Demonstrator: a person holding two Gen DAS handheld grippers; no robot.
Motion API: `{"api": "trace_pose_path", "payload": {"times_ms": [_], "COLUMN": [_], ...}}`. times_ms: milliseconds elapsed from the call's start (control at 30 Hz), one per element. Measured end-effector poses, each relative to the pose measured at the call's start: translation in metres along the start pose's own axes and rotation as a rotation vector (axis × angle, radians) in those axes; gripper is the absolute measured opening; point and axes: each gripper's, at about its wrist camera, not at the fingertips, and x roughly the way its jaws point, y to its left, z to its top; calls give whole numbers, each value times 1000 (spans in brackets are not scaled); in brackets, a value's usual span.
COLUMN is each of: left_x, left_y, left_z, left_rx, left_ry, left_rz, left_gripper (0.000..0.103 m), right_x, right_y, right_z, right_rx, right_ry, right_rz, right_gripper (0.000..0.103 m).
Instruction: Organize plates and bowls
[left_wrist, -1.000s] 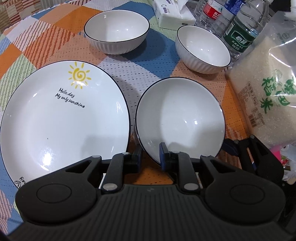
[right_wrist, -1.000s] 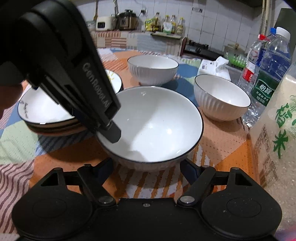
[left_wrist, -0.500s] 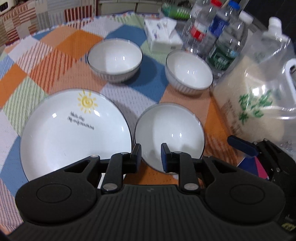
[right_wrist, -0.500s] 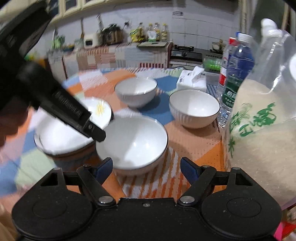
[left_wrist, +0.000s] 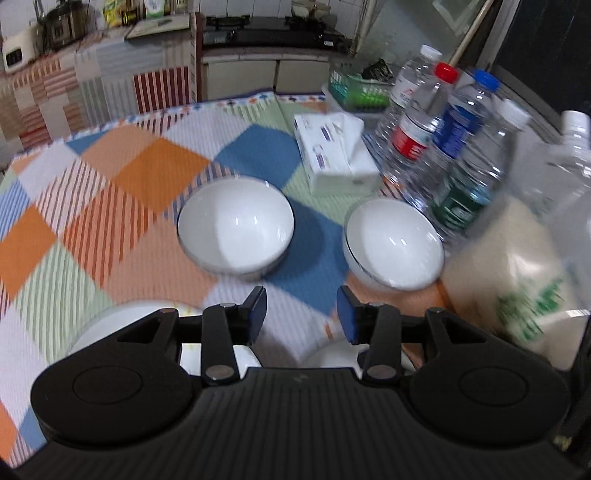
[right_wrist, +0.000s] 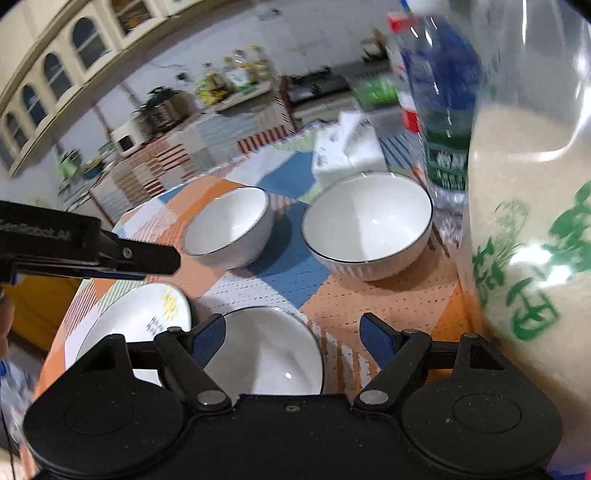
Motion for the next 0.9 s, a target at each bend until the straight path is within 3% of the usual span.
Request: {"api": "trace_pose_path", "payload": {"times_ms": [200, 400, 667, 700, 800, 900], "left_x": [51, 99, 127, 127, 131, 130], "left_y": [-1, -4, -16, -16, -18, -19], "left_z": [18, 22, 28, 28, 29, 29], "left_rx": [-92, -171, -154, -152, -165, -160], "left_ry": [56, 120, 126, 123, 147, 170], "left_rz": [-91, -127, -134, -138, -163, -170], "left_gripper": [41, 41, 37, 34, 10, 10], "right_x": [34, 58, 71, 72, 71, 71], "right_y": [0, -11, -14, -14, -16, -15], "right_z": [11, 20, 23, 23, 23, 24], "right_rx": [33, 71, -6, -9, -16, -23], "right_ry": [-11, 13, 25, 27, 27, 27], "right_rz": [-61, -92, -113, -112, -111, -118], "right_gripper": [83, 83, 84, 85, 85, 84]}}
